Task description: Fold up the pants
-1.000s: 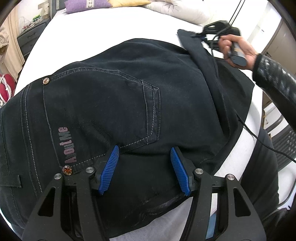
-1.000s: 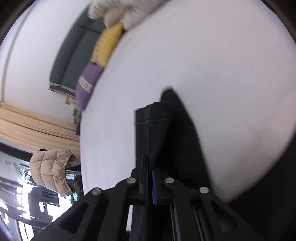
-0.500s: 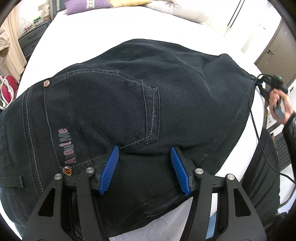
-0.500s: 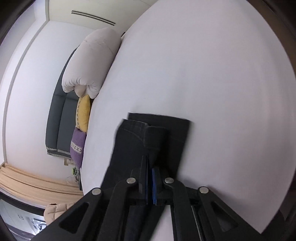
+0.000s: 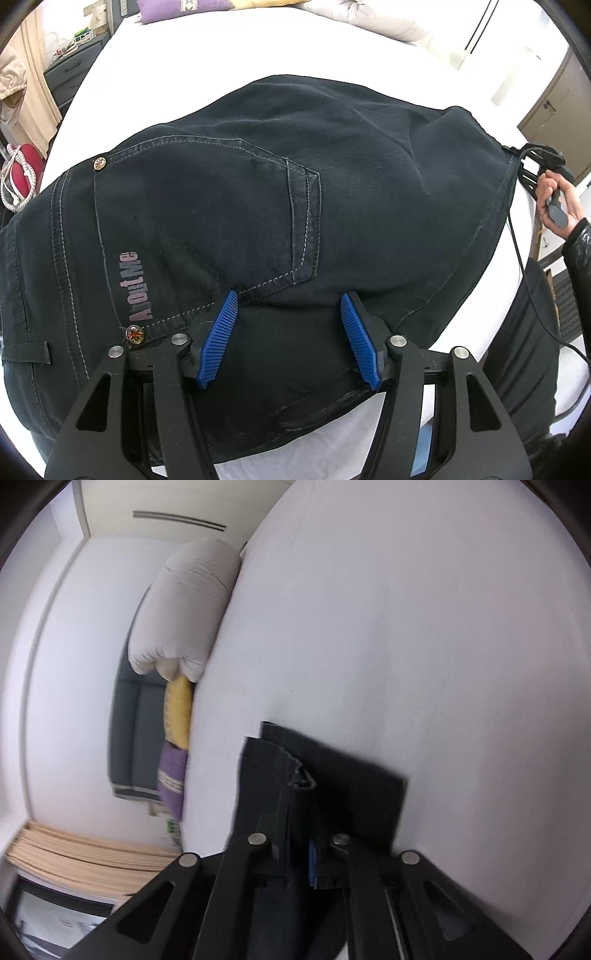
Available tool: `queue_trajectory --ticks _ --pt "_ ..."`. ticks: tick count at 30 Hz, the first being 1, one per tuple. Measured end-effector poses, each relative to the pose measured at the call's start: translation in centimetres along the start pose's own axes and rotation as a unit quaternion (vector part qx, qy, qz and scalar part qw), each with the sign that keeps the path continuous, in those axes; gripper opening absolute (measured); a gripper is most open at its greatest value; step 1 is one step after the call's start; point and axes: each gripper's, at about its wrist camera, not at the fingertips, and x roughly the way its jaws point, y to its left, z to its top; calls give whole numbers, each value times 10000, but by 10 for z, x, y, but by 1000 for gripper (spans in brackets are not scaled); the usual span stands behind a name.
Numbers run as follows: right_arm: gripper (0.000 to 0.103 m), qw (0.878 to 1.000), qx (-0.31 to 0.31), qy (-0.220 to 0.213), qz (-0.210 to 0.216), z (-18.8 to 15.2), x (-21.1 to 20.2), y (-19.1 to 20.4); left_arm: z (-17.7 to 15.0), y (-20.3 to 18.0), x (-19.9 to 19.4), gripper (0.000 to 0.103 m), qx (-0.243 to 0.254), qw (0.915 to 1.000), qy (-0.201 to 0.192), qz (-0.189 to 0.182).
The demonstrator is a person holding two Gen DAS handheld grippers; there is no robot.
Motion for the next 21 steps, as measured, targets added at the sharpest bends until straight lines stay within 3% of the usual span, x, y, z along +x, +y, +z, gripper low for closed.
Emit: queue_trajectory --ticks 3,15,21 --pt "7 9995 -240 -91 -192 5 -3 5 -2 -1 -3 65 -84 9999 -65 -45" --pt "6 9986 -208 -392 -270 1 -27 -13 -10 -8 1 66 -64 9999 -89 -82" --pt "4 9946 -886 173 -517 13 -8 -3 -15 1 -5 66 -51 9998 -157 -104"
